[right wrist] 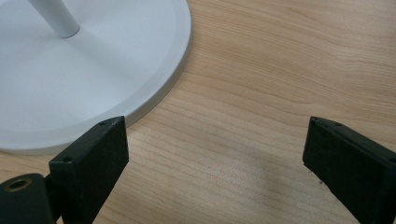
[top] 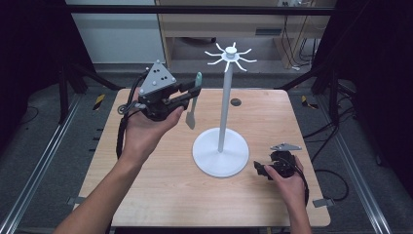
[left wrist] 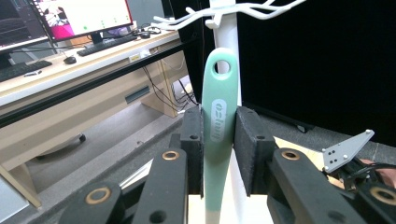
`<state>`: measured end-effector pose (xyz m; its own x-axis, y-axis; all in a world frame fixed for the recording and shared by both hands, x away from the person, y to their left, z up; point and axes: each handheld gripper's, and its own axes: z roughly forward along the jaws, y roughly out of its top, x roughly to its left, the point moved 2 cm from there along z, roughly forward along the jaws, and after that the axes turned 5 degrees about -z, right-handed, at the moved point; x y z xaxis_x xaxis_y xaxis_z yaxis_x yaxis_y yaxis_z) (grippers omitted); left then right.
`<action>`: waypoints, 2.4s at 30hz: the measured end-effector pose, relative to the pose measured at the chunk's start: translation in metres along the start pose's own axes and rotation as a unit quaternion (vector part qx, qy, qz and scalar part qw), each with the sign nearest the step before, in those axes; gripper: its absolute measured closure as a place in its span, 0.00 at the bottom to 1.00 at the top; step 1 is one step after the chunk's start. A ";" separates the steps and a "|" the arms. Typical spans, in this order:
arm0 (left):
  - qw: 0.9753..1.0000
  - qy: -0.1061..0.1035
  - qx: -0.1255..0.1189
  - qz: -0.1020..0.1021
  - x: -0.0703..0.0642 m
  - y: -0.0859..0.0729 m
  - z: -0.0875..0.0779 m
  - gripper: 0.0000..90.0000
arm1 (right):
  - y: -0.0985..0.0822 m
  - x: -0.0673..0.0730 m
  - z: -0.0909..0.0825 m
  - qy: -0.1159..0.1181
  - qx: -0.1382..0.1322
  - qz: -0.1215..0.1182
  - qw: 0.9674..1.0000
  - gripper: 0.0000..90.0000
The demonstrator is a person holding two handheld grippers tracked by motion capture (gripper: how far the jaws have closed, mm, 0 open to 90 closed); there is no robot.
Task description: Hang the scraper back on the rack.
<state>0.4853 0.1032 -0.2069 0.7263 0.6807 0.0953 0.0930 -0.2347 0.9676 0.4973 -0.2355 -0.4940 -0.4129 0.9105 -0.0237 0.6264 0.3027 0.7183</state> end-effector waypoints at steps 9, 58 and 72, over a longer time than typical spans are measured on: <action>1.000 0.006 -0.003 -0.003 0.002 0.001 0.005 0.82 | 0.000 0.000 0.000 0.000 -0.001 0.002 1.000 0.08; 1.000 -0.002 -0.012 -0.024 0.003 0.017 0.027 0.82 | 0.000 0.000 -0.002 0.005 -0.002 0.004 1.000 0.08; 1.000 -0.010 -0.007 -0.027 0.004 0.016 0.035 0.82 | 0.000 -0.001 -0.001 0.006 -0.001 0.005 1.000 0.08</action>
<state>0.5135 0.0781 -0.1993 0.7344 0.6775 0.0391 0.1217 -0.1882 0.9745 0.4964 -0.2364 -0.4931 -0.4146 0.9099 -0.0087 0.6284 0.2933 0.7205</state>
